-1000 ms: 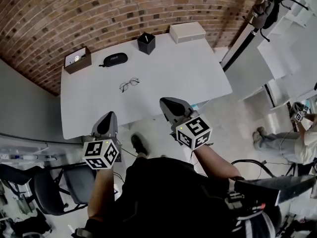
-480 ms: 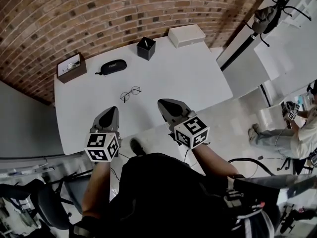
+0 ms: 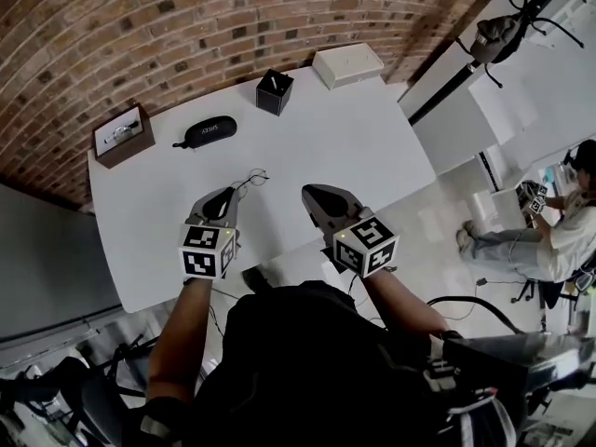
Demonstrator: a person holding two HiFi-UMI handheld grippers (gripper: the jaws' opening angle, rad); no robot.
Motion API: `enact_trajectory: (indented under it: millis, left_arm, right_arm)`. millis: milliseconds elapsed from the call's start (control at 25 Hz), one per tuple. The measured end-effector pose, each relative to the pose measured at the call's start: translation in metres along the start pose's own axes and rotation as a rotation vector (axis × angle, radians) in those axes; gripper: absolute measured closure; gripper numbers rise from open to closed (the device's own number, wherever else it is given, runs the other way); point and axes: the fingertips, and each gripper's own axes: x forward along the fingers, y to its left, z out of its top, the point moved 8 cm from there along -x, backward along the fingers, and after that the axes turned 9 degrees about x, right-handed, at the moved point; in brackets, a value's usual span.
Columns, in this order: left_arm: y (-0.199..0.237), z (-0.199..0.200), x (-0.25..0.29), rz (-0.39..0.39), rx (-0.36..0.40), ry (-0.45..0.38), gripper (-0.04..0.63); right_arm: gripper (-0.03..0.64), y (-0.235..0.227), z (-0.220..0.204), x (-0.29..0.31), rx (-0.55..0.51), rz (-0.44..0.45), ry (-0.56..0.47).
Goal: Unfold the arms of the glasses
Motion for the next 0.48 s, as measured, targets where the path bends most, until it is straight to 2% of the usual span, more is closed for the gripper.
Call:
enact_trajectory:
  millis: [200,280,360,480]
  left_arm:
    - [0.014,-0.026,0.046,-0.062,0.071,0.111,0.583]
    - [0.021,-0.032,0.061,-0.079,0.067,0.137,0.556]
    - [0.024,-0.037,0.077,-0.094,0.073,0.166,0.496]
    - [0.025,-0.051,0.100,-0.110,0.108,0.250,0.495]
  right_arm:
    - [0.611,0.004,-0.003,0.010,-0.033,-0.022,0.060]
    - [0.611,-0.001,-0.005,0.015,-0.039,-0.020,0.075]
    - [0.611,-0.011,-0.007,0.020,-0.037,-0.028,0.092]
    - [0.611,-0.025,-0.012,0.029,-0.015,-0.027,0.120]
